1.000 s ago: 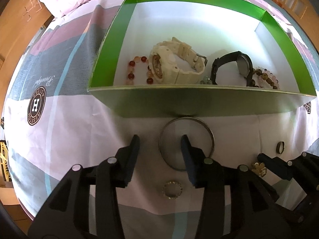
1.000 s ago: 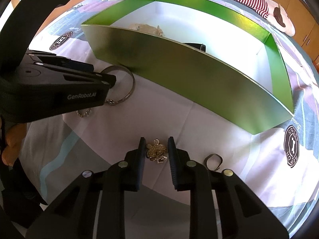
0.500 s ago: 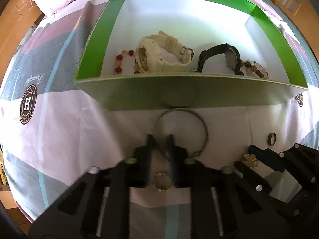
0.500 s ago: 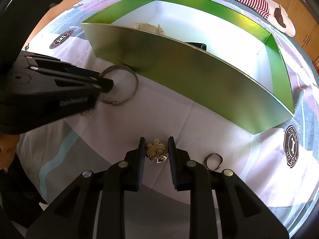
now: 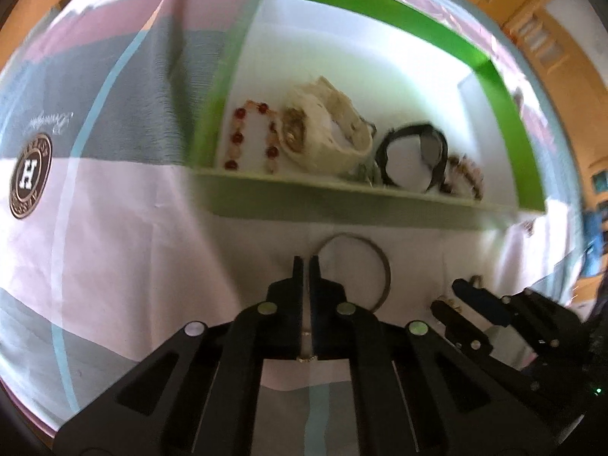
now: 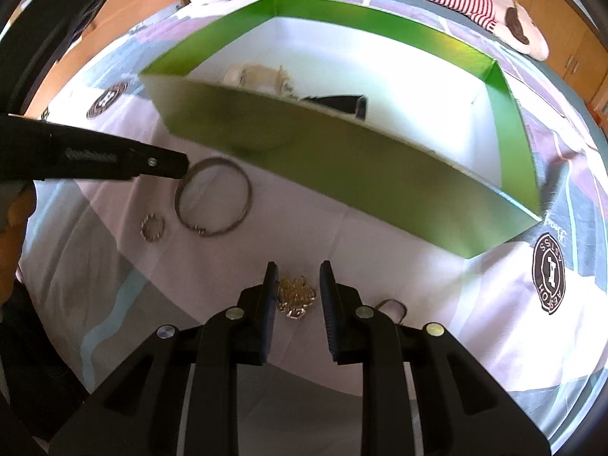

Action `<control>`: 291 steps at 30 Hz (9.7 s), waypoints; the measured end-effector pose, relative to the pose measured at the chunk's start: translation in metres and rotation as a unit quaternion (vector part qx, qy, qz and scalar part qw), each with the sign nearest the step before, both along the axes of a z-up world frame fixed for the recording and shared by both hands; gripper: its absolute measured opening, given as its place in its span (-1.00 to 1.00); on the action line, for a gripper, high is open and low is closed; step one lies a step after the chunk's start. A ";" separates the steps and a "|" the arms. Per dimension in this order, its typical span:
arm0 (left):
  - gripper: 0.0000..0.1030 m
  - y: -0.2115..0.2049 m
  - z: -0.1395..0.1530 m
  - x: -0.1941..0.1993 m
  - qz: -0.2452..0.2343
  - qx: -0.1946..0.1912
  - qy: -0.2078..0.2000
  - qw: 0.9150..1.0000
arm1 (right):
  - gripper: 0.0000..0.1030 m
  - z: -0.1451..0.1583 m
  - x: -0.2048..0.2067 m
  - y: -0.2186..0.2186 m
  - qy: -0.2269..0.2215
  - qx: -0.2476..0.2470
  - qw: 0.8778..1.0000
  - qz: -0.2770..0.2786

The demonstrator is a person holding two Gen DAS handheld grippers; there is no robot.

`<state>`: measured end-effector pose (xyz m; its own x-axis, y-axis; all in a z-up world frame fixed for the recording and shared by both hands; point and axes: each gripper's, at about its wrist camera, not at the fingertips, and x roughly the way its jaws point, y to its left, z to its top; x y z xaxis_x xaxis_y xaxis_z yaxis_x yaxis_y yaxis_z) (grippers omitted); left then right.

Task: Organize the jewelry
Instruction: 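Grasp the silver bangle with the left gripper while the right gripper grasps the gold flower brooch, then carry the bangle and brooch into the green box and open both grippers, then move the left gripper over the gold ring while the right gripper moves over the dark ring, then grasp the gold ring with the left gripper while the right gripper grasps the dark ring, then lower both rings into the green box and open both grippers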

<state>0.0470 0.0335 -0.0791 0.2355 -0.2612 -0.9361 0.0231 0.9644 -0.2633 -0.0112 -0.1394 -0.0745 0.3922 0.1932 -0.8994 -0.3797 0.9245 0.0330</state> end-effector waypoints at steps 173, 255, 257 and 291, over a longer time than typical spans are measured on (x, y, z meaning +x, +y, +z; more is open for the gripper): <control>-0.60 -0.060 -0.017 -0.037 -0.054 0.118 -0.060 0.990 | -0.60 -0.020 0.011 0.004 0.014 -0.016 1.000 -0.020; -0.60 -0.053 0.080 0.009 -0.001 0.095 -0.240 0.966 | -0.60 0.079 0.034 -0.031 -0.159 0.111 0.980 -0.049; -0.60 -0.054 0.077 0.015 0.003 0.090 -0.234 0.968 | -0.60 0.081 0.039 -0.030 -0.171 0.110 0.978 -0.050; 0.24 -0.074 0.051 0.022 -0.018 0.110 -0.214 0.970 | 0.23 0.050 0.070 -0.058 -0.130 0.070 0.979 -0.144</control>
<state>0.0688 -0.0404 -0.0285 0.6093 -0.0822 -0.7887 0.1202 0.9927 -0.0106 0.0586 -0.1971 -0.0243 0.6601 0.1556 -0.7349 -0.1171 0.9877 0.1040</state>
